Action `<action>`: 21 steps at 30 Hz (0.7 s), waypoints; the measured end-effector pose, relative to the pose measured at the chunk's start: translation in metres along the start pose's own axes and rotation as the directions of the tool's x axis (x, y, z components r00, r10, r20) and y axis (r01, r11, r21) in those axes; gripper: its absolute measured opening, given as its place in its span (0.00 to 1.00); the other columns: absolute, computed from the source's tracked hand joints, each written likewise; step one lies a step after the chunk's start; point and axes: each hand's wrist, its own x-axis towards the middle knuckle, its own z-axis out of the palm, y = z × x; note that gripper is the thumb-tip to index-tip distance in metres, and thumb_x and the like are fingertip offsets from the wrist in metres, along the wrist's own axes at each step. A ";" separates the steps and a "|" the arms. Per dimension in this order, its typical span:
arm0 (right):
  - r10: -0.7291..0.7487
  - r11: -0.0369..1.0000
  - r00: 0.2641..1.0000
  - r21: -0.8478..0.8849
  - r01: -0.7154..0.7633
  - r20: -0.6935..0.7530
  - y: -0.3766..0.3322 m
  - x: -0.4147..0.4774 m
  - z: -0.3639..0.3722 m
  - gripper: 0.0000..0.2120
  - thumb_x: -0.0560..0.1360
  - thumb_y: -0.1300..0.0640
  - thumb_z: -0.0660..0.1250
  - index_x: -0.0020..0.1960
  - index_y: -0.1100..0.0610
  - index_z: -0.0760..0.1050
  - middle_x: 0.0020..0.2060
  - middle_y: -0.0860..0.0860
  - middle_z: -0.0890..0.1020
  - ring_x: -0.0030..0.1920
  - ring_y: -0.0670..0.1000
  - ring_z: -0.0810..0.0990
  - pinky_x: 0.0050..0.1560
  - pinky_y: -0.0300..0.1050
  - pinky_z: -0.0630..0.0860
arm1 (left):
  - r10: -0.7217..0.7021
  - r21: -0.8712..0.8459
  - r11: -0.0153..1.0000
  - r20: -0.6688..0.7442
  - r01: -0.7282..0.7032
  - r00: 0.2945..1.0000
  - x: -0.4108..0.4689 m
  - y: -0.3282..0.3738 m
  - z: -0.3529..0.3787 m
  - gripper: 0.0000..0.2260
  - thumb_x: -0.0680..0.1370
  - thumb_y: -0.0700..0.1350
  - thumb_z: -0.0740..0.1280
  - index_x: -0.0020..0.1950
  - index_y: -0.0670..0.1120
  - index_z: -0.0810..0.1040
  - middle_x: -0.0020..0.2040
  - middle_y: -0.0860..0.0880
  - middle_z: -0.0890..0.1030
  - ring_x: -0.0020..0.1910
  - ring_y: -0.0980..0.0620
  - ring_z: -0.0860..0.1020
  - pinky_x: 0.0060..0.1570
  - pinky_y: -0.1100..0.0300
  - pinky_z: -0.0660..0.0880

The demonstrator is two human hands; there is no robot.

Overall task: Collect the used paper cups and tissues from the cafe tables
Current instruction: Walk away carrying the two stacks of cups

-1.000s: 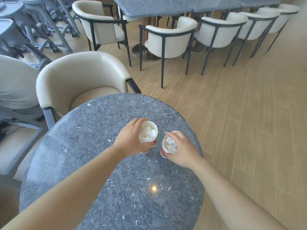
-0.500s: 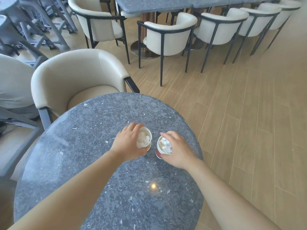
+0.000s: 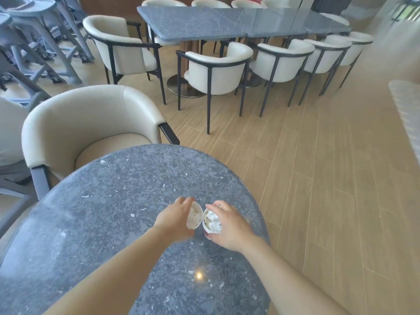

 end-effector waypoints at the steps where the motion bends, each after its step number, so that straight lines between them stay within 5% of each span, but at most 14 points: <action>1: 0.002 1.000 1.000 0.009 -0.002 -0.031 0.001 -0.002 -0.007 0.35 0.67 0.48 0.71 0.70 0.44 0.59 0.67 0.42 0.61 0.66 0.50 0.64 0.60 0.47 0.70 | 0.025 0.000 1.000 -0.026 -0.025 0.999 0.001 0.005 -0.006 0.39 0.67 0.51 0.72 0.73 0.52 0.57 0.66 0.50 0.65 0.57 0.46 0.75 0.48 0.53 0.77; 5: 0.040 0.999 0.988 0.040 -0.035 -0.149 0.006 -0.021 -0.035 0.35 0.67 0.45 0.71 0.69 0.42 0.59 0.69 0.40 0.59 0.67 0.48 0.64 0.60 0.45 0.69 | 0.132 -0.009 0.991 -0.107 -0.133 0.985 0.003 0.031 -0.029 0.38 0.67 0.51 0.72 0.73 0.53 0.57 0.67 0.51 0.62 0.55 0.46 0.76 0.43 0.56 0.76; 11: 0.097 0.990 0.935 0.132 -0.054 -0.341 0.016 -0.073 -0.077 0.34 0.65 0.48 0.73 0.68 0.46 0.65 0.66 0.42 0.63 0.63 0.45 0.68 0.55 0.33 0.63 | 0.283 -0.053 0.954 -0.179 -0.296 0.942 -0.005 0.077 -0.050 0.41 0.67 0.56 0.73 0.74 0.54 0.55 0.70 0.55 0.65 0.60 0.50 0.75 0.53 0.53 0.76; 21: 0.144 0.970 0.825 0.242 -0.009 -0.547 0.054 -0.133 -0.163 0.33 0.60 0.44 0.70 0.64 0.42 0.68 0.60 0.34 0.66 0.59 0.36 0.68 0.57 0.32 0.63 | 0.438 -0.049 0.874 -0.353 -0.483 0.827 -0.020 0.184 -0.102 0.34 0.64 0.57 0.76 0.67 0.52 0.69 0.62 0.55 0.73 0.55 0.53 0.76 0.48 0.61 0.72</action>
